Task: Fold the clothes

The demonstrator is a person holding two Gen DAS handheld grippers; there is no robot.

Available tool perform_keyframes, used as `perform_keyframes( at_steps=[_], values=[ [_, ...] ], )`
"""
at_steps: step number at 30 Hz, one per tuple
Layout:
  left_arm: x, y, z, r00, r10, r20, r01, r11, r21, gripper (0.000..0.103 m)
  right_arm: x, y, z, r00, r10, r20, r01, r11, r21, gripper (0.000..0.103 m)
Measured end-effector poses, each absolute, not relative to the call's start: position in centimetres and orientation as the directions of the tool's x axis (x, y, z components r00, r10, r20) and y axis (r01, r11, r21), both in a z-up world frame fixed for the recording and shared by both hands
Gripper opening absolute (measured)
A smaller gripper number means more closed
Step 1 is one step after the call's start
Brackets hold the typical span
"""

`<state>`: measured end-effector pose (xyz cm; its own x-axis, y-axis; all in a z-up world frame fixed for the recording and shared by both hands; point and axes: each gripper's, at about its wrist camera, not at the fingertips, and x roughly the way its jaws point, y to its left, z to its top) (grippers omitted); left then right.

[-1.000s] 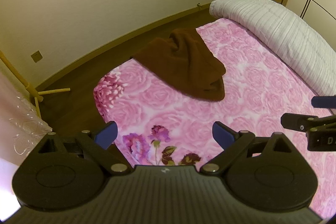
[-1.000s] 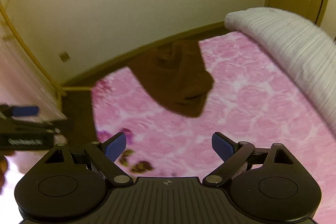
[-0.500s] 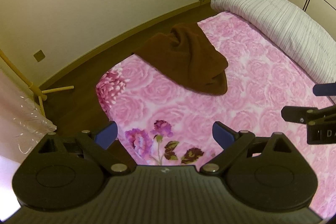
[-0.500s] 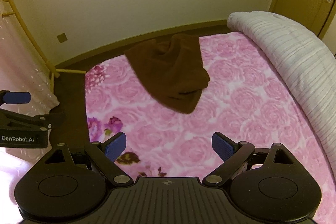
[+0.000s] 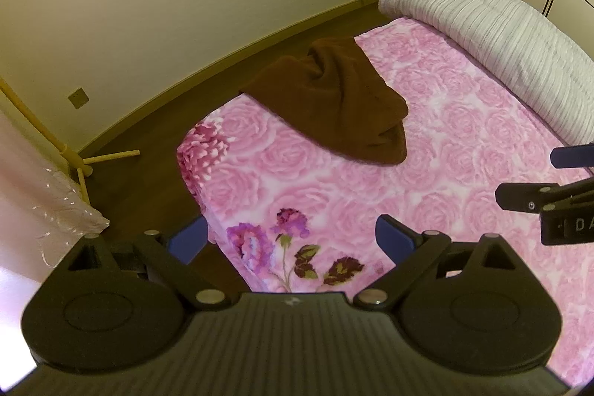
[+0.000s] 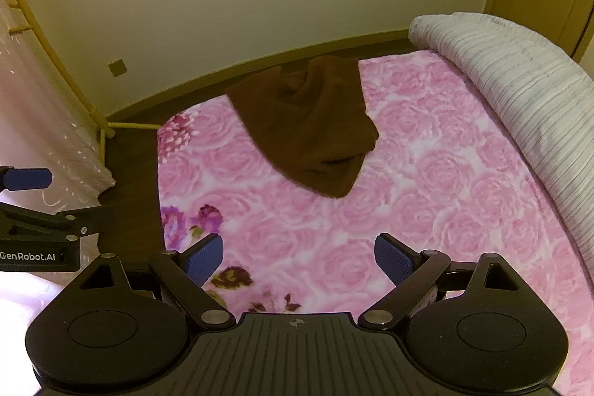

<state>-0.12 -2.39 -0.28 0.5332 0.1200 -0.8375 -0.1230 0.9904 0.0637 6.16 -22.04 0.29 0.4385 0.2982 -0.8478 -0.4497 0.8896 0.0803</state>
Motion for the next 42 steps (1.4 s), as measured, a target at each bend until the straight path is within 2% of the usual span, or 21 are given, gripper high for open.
perform_keyframes(
  at_steps=[28, 30, 33, 38, 42],
  values=[
    [-3.8, -2.2, -0.1, 0.529, 0.200, -0.825, -0.221, 0.971, 0.094, 0.096, 5.3, -22.7, -1.3, 0.386, 0.344, -0.856, -0.499, 0.858, 0.120, 0.092],
    [-3.9, -2.0, -0.4, 0.555, 0.187, -0.811, -0.190, 0.977, 0.095, 0.096, 5.3, -22.5, -1.8, 0.397, 0.330, -0.857, -0.507, 0.857, 0.096, 0.092],
    [-2.7, -1.5, -1.8, 0.576, 0.188, -0.795, -0.102, 0.982, 0.158, 0.096, 5.3, -21.8, -2.9, 0.436, 0.304, -0.847, -0.540, 0.841, 0.024, 0.092],
    [2.0, 0.0, -6.0, 0.657, 0.160, -0.737, 0.140, 0.934, 0.328, 0.096, 5.9, -19.6, -5.8, 0.511, 0.234, -0.827, -0.635, 0.751, -0.179, 0.091],
    [7.3, 1.7, -11.2, 0.697, 0.085, -0.712, 0.351, 0.825, 0.442, 0.096, 7.1, -17.1, -9.2, 0.568, 0.181, -0.803, -0.688, 0.640, -0.342, 0.091]
  ],
)
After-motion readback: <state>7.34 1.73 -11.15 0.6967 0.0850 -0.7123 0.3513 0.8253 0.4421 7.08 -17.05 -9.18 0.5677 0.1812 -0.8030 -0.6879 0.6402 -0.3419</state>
